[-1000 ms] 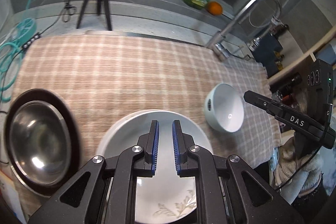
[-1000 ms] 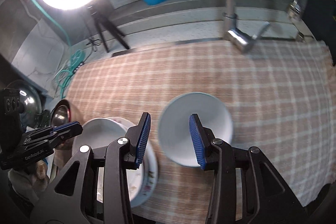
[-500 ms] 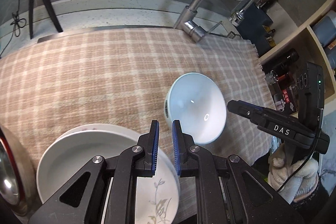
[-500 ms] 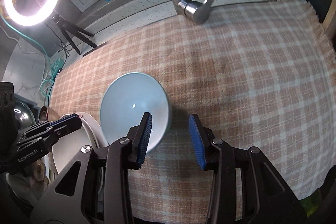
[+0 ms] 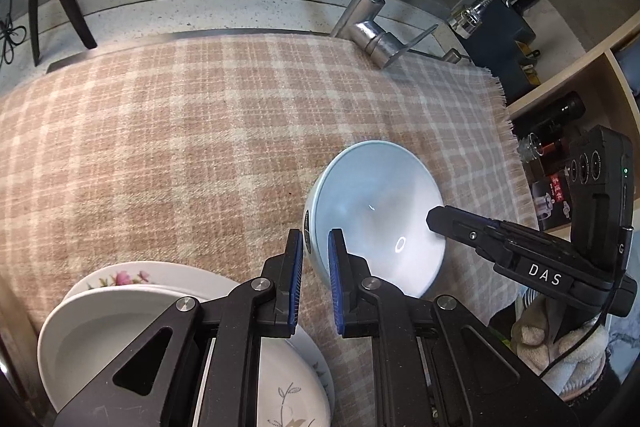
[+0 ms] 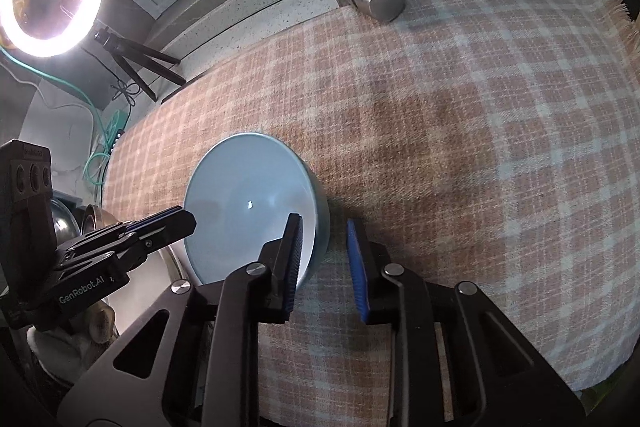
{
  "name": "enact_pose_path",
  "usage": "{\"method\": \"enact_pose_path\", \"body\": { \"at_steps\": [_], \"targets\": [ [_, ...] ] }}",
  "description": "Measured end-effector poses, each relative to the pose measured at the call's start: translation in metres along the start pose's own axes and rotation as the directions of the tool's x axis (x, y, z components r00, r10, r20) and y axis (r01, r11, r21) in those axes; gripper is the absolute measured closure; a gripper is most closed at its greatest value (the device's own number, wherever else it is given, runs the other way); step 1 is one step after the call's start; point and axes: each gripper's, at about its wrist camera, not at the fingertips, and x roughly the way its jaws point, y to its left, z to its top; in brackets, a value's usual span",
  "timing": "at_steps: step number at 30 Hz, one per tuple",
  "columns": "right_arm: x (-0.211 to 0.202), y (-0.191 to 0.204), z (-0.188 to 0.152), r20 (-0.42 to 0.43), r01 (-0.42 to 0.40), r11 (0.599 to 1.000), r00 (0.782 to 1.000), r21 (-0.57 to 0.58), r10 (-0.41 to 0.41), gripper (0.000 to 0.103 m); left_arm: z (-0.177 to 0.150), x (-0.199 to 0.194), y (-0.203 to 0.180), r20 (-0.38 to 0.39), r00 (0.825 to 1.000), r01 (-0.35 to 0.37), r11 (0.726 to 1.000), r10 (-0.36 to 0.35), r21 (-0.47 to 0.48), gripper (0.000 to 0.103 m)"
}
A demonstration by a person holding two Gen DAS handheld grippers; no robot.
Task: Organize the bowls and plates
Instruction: 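Close the right gripper on the blue-white bowl rim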
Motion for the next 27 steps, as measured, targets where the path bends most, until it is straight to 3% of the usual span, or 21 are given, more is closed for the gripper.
{"method": "enact_pose_path", "body": {
  "at_steps": [7, 16, 27],
  "targets": [
    [0.008, 0.003, 0.002, -0.017, -0.010, 1.000, 1.000, -0.005, 0.009, 0.090, 0.001, 0.003, -0.002, 0.000, 1.000, -0.005, 1.000, 0.005, 0.024, 0.092],
    [0.008, 0.005, 0.004, -0.011, -0.002, 1.000, 1.000, 0.002, 0.002, 0.092, 0.003, 0.003, -0.001, 0.000, 1.000, 0.001, 1.000, -0.001, 0.023, 0.092],
    [-0.009, 0.026, 0.009, 0.011, -0.017, 1.000, 1.000, -0.021, 0.017, 0.092, 0.002, -0.028, 0.002, 0.055, 0.998, 0.017, 1.000, -0.018, 0.017, 0.092]
  ]
}}
